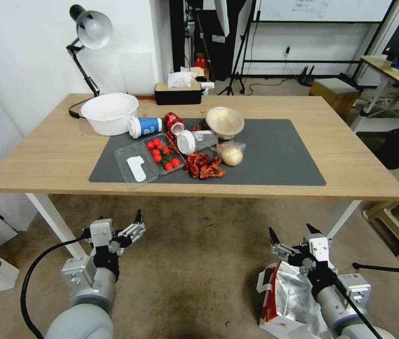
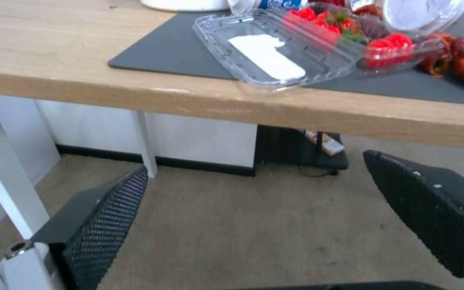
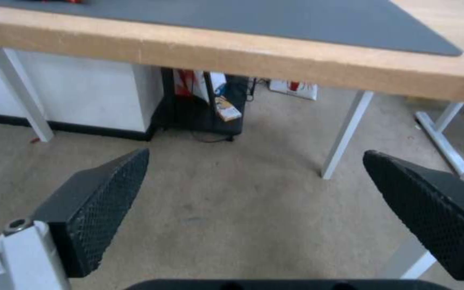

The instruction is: Pick up the food delivery bag from the floor and place it on the table.

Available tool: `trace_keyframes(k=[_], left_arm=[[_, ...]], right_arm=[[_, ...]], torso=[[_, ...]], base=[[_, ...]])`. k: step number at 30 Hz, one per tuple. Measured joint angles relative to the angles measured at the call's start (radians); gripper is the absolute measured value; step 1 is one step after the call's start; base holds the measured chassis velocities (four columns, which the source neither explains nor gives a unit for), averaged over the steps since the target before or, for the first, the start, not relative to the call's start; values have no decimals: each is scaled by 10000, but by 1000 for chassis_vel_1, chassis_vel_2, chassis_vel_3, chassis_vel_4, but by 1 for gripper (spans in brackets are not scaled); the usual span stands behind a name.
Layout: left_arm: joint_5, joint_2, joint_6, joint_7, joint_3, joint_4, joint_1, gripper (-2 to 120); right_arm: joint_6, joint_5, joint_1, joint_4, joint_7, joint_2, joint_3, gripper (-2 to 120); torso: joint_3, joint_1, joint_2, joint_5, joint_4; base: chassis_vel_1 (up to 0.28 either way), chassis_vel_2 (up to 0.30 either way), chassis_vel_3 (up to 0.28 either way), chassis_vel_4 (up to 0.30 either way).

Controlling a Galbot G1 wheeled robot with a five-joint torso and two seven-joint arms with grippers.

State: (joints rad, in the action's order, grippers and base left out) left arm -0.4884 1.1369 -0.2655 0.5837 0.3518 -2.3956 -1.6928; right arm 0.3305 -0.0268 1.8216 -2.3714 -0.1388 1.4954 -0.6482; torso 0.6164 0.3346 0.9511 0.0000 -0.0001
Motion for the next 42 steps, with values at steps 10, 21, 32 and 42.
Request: trace_keyframes(k=[10,21,32,42], left_arm=[[-16,-145,52,-22,2,324,259,100],[-62,-269,69,-4,10,452,341,100],[-48,-159,95,15,26,437,237,100],[-44,-157,106,23,50,437,223,100]], right_arm=[[-80,-128,-156,287,-367,-97,-92,100],[-767,-199,-236,662,-883,-128,-213,100],[-959,-311,-244,815,-987,-142,-253,100],[-981,-327,-260,875,-883,-160,-253,100]], torso=[[-335,-262,-601,0,0],[-660,-510,-1175,0,0],[-955,-714,-1668,0,0],[-1197,-882,-2082,0,0]], base=[[0,0,0,0],[0,0,0,0],[0,0,0,0],[0,0,0,0]])
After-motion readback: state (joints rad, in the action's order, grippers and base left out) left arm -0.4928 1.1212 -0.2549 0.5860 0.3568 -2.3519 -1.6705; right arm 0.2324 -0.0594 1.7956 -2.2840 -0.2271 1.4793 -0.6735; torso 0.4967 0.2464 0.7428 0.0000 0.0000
